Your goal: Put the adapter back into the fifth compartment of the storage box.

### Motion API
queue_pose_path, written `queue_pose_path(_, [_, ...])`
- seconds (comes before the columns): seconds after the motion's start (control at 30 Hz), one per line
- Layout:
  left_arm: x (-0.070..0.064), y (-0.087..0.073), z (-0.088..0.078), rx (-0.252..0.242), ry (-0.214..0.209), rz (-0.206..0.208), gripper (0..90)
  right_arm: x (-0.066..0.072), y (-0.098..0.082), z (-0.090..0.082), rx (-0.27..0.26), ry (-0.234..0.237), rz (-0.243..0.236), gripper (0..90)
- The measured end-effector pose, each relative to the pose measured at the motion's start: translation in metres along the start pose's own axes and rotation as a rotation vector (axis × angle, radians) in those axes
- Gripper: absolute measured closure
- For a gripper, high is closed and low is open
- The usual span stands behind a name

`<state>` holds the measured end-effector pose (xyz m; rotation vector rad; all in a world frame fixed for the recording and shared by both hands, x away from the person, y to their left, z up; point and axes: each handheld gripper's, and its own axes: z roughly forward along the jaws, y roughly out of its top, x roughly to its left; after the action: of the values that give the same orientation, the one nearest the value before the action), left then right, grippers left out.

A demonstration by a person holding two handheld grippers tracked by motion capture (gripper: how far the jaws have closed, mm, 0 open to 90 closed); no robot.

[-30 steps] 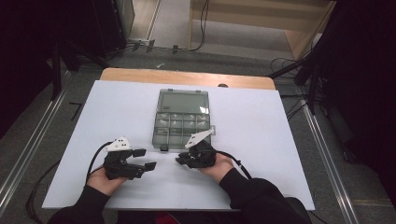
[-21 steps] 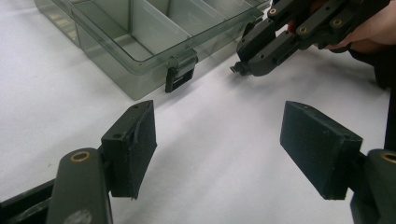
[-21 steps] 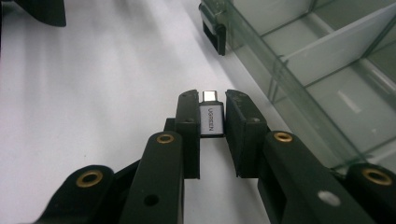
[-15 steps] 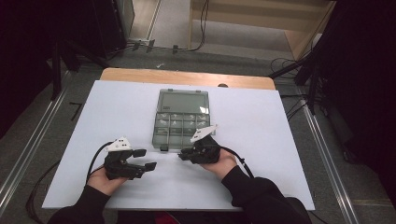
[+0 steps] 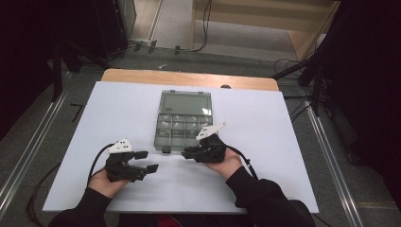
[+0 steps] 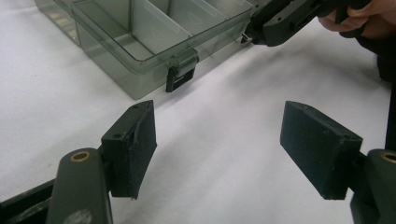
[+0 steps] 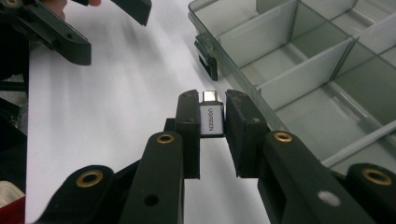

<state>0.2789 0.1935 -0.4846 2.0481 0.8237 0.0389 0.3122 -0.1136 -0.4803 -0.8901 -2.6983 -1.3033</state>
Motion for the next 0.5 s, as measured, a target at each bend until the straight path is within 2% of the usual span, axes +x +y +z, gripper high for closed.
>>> queue_pose_path(0.13, [-0.001,0.0,0.0,-0.001,-0.001,0.004,27.3,0.0,0.005,-0.002,-0.012,0.0,-0.003,74.1])
queue_pose_path(0.3, [-0.001,0.0,0.0,-0.003,-0.001,0.004,27.3,-0.001,0.011,-0.003,-0.007,0.003,0.026,74.2])
queue_pose_path(0.5, [-0.001,0.0,0.0,-0.002,-0.004,-0.003,27.3,0.0,0.02,-0.002,-0.013,0.004,0.03,74.2])
